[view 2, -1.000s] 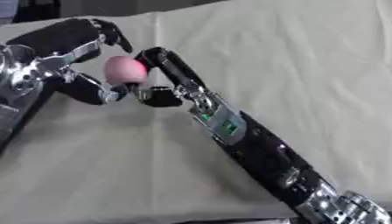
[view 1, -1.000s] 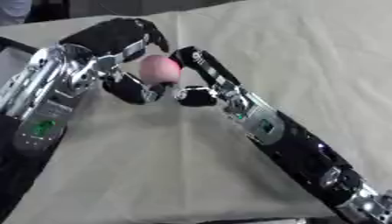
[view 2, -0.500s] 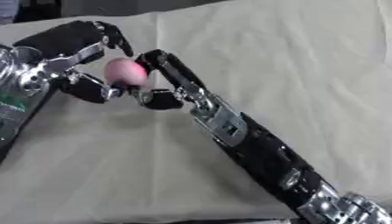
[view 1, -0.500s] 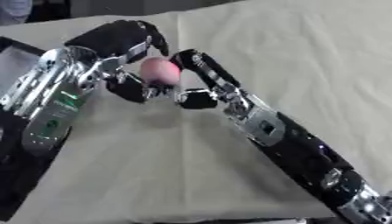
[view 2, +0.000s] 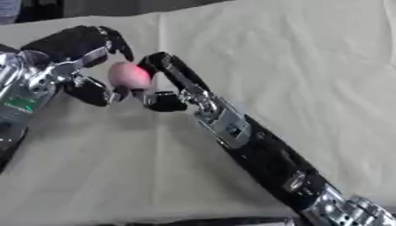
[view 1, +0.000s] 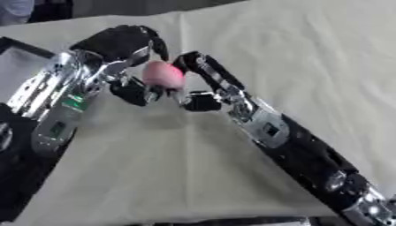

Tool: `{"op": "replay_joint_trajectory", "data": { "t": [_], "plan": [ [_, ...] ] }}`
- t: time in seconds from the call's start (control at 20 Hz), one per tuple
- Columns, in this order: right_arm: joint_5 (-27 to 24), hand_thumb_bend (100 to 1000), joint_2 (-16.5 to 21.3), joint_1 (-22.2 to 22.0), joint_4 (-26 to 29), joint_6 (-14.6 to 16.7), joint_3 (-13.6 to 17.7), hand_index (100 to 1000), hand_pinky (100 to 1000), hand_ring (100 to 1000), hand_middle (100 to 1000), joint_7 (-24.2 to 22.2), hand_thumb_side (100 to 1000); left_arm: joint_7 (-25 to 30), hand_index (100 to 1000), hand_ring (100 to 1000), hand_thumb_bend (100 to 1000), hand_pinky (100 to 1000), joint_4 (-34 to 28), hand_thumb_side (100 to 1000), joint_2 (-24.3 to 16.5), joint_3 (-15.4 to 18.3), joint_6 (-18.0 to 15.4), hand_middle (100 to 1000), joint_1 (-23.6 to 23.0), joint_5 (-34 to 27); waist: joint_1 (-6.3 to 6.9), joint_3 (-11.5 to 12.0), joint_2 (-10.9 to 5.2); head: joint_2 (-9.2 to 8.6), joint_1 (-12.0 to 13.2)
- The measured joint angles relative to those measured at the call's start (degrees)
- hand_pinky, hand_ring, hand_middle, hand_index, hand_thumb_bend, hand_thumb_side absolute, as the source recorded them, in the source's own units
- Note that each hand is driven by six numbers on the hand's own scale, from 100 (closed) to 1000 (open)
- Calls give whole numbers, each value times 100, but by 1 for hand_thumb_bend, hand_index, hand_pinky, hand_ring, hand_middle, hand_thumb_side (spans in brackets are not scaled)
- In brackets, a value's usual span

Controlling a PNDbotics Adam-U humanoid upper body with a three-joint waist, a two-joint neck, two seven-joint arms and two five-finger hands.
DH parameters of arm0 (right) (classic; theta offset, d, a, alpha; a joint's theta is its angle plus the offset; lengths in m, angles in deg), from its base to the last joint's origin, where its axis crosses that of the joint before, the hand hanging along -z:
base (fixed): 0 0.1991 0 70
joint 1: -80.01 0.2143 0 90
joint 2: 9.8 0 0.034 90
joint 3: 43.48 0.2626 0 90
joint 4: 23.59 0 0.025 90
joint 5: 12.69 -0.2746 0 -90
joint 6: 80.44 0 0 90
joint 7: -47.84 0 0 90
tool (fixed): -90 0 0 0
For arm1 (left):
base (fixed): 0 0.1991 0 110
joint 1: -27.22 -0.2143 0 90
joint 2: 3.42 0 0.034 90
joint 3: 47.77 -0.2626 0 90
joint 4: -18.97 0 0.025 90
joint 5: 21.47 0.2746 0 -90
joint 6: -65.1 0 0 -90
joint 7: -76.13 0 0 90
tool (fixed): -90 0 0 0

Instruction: Pick up the objects with one hand, pass them to the other hand, and then place them into the box on the other side of the table.

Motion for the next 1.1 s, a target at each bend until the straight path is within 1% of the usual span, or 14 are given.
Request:
{"op": "replay_joint_trajectory", "data": {
  "t": [0.1, 0.2, 0.4, 0.6, 0.8, 0.9, 0.95, 1.0, 1.05, 1.1],
  "plan": [
    [0, 124, 0, -1, -3, 5, 0, 569, 725, 464, 445, -1, 100, -4, 714, 741, 334, 753, 22, 100, 27, 0, -5, 705, -2, 10, 0, -7, 0, 0, 2],
    [1, 124, 0, -2, -12, 11, 0, 568, 724, 464, 445, -1, 100, -13, 674, 716, 308, 734, 25, 100, 37, 0, -3, 664, -3, 12, 0, -17, 0, 0, 5],
    [1, 124, 0, -2, -36, 27, -1, 568, 724, 464, 446, -6, 100, -128, 575, 667, 263, 706, 53, 100, 39, 0, 36, 588, -7, -10, 0, -19, 0, 0, 9],
    [1, 125, -2, -2, -37, 41, -1, 568, 724, 464, 446, -12, 100, -319, 479, 606, 196, 681, 53, 100, 40, -1, 92, 513, -16, -144, 0, -25, 0, 0, 10],
    [5, 127, -3, -2, -37, 42, -1, 570, 721, 464, 450, -13, 100, -535, 423, 558, 188, 654, 42, 100, 40, -6, 169, 447, -28, -310, 0, -28, 0, 0, 10],
    [8, 132, -4, -2, -37, 43, -1, 574, 721, 466, 454, -13, 100, -620, 412, 546, 196, 648, 14, 100, 40, -30, 198, 421, -38, -339, 0, -29, 0, 0, 11],
    [10, 146, -5, -2, -37, 44, -1, 578, 721, 468, 458, -12, 100, -646, 407, 540, 200, 645, 10, 100, 40, -35, 201, 413, -42, -340, 0, -31, 0, 0, 14],
    [19, 212, -5, -2, -37, 48, -1, 597, 722, 477, 472, -8, 100, -663, 402, 535, 210, 642, 3, 100, 40, -38, 198, 406, -46, -340, 0, -31, 0, 0, 17],
    [32, 254, -5, -2, -37, 52, -1, 607, 724, 481, 481, -5, 100, -667, 398, 533, 216, 641, -5, 100, 40, -41, 195, 404, -46, -338, 0, -31, 0, 0, 20],
    [53, 340, -5, -2, -37, 54, 0, 643, 730, 504, 513, -4, 100, -666, 393, 530, 226, 638, -17, 100, 40, -48, 192, 398, -48, -331, 0, -31, 0, 0, 23]
  ]
}}
